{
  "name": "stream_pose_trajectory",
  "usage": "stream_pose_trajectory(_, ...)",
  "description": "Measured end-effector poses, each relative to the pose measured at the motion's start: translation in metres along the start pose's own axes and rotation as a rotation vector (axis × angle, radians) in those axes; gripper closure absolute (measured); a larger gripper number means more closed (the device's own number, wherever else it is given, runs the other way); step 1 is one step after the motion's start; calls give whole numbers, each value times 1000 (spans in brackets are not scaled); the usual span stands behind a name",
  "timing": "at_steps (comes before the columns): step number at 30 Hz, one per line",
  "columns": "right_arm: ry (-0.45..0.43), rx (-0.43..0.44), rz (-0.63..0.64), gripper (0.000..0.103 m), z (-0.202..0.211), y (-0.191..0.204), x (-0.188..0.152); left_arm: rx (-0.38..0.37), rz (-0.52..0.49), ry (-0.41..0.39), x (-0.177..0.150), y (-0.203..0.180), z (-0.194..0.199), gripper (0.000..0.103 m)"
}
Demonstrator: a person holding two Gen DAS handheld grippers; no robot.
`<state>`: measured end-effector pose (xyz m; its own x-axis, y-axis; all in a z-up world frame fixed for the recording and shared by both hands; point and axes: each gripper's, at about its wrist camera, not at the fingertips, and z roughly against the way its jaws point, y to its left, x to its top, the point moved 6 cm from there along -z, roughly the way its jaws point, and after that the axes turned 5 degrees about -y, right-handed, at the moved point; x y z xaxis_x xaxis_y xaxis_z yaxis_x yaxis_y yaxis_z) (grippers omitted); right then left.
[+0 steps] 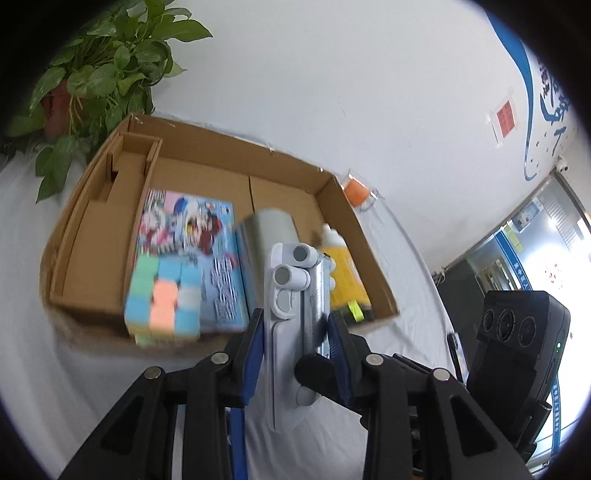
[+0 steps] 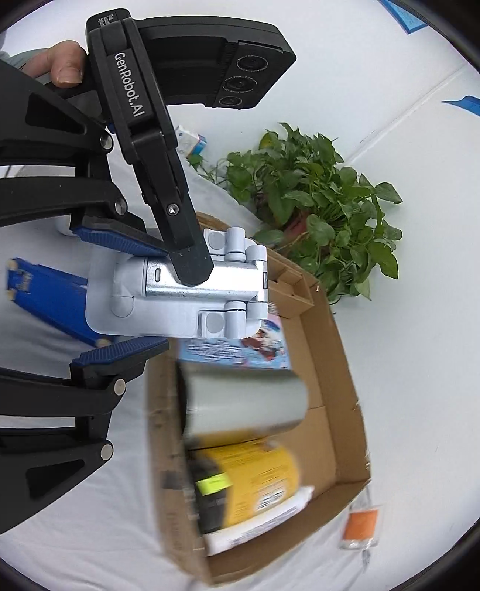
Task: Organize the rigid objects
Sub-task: 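Lower the phone stand into the tray beside the cube and release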
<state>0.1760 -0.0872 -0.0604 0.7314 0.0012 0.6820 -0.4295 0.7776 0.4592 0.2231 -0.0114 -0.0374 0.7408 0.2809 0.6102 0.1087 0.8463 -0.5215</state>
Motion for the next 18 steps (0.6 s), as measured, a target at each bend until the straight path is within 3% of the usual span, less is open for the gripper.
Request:
stream_pose_trajectory(3,12,7,41,78,-21,3,33,11,27,38,17,15,-24,72)
stream_pose_trajectory(5,48,-19,65,78,-40,4,45,17,63,65,25,31,-40,80)
stream_pose_trajectory(8,88,-80,66,77,-70,-7,50,23,81,78,28,46,-48,80)
stream_pose_trajectory(10,89,-76,25,77,-76,-17,49,43,69,74,26,52,-46,80)
stream_pose_trajectory(14,37,-79,27,54,-62,-24,50,82,28,33,25,56,-28,80)
stream_pose_trajectory(18,-19,-99,82,48,-42,-24,52,113,-13,9,23,59,-14,79)
